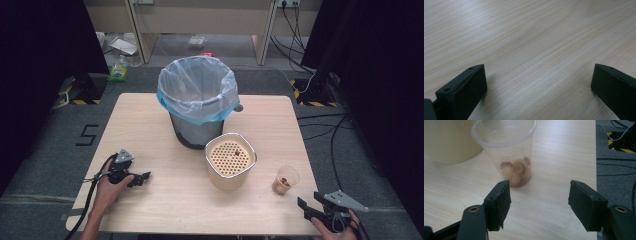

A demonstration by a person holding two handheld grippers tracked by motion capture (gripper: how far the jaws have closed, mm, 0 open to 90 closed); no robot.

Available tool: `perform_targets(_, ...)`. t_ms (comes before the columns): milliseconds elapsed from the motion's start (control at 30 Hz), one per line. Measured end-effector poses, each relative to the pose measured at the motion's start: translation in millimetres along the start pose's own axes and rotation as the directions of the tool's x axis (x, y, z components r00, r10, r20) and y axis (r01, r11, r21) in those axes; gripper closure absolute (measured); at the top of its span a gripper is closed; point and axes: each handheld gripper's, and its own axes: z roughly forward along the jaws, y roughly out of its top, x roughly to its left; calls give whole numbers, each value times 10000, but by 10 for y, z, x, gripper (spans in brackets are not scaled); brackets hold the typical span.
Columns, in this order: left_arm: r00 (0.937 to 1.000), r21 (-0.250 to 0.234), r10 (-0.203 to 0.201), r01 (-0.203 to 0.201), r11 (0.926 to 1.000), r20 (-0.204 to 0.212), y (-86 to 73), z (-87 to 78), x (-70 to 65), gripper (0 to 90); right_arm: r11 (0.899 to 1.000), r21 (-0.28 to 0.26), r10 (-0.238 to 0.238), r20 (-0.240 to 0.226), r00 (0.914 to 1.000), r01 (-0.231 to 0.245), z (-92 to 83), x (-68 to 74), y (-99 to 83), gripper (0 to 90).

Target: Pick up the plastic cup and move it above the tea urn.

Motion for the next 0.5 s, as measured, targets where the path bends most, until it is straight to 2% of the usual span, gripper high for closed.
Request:
perform_targets(300,10000,5,8,-8,10000,3,0,0,1,0,9986,-419,-335,-113,9994,330,-171,76,292,368)
perform_targets(500,10000,6,8,-8,10000,5,0,0,1,0,9987,-398,-339,-171,9993,332,-95,47,445,377)
